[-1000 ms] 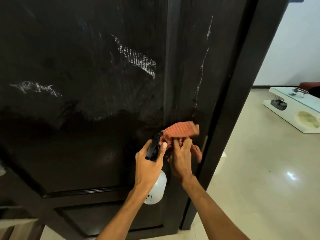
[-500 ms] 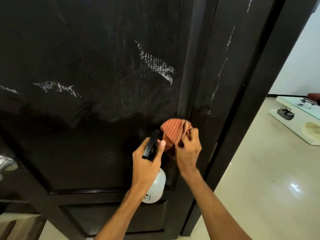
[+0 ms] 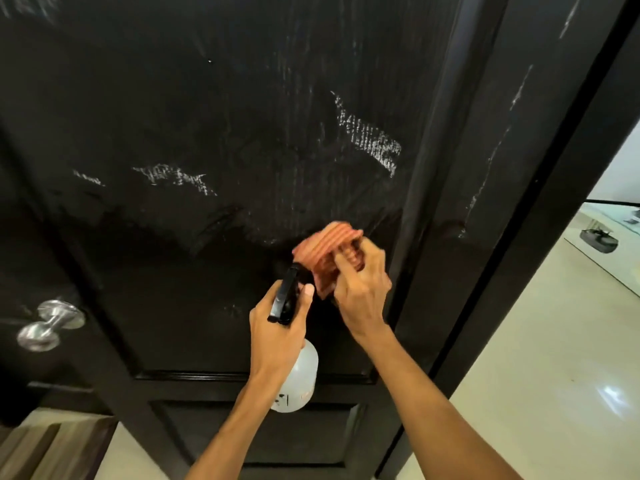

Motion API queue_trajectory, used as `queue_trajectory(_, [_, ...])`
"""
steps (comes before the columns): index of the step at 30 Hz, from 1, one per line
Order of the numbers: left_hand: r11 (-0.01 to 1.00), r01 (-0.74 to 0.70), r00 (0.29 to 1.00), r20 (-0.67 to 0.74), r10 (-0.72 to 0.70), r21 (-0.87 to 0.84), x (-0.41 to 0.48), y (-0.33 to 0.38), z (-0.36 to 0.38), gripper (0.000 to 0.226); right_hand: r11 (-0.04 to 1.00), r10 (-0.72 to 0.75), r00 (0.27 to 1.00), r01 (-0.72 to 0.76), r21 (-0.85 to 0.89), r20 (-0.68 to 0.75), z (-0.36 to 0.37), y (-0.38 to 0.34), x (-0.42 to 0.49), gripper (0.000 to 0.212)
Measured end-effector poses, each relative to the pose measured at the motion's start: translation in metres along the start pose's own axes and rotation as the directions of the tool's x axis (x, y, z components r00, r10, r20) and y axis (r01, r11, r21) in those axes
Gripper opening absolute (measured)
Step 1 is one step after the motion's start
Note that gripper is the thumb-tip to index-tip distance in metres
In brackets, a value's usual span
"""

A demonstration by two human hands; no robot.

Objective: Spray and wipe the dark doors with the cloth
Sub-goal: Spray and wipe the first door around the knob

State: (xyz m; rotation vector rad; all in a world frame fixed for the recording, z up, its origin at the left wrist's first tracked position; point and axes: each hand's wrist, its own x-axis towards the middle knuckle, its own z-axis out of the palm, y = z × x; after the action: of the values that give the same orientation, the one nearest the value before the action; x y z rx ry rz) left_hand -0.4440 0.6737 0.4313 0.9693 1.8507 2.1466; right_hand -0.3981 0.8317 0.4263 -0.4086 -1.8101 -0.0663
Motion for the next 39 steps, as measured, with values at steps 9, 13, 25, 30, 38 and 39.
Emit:
queue_trajectory(9, [0.999, -0.02, 0.997, -0.07, 0.022, 0.036, 0.016, 0.001, -0.051, 0.011, 0.993, -0.121, 0.991, 0.122, -0.003, 0.059, 0.025, -0.042, -0.021, 0.024])
queue_trajectory(13, [1.0, -0.003, 0.995, -0.104, 0.005, 0.021, 0.026, 0.006, -0.075, 0.024, 0.977, 0.207, 0.941, -0.21, 0.017, -0.269, 0.031, -0.056, 0.055, 0.045])
queue_trajectory(25, [0.999, -0.046, 0.991, -0.127, 0.05, 0.028, 0.052, 0.014, -0.138, 0.03, 0.99, 0.047, 0.985, -0.069, -0.127, -0.165, 0.072, -0.142, 0.076, 0.028])
queue_trajectory(30, [0.999, -0.041, 0.994, -0.104, 0.043, 0.02, 0.066, 0.015, -0.152, 0.024, 0.935, -0.279, 0.926, 0.322, -0.147, 0.255, 0.087, -0.138, 0.008, 0.033])
queue_trajectory(38, [0.998, -0.044, 0.991, -0.125, 0.048, 0.035, 0.073, 0.013, -0.172, 0.028, 0.982, -0.111, 0.994, 0.107, -0.155, -0.017, 0.087, -0.155, 0.063, 0.03])
queue_trajectory(39, [0.998, -0.04, 0.992, -0.121, 0.044, 0.038, 0.074, 0.013, -0.173, 0.028, 0.962, -0.215, 0.973, 0.227, -0.153, 0.088, 0.093, -0.154, 0.047, 0.033])
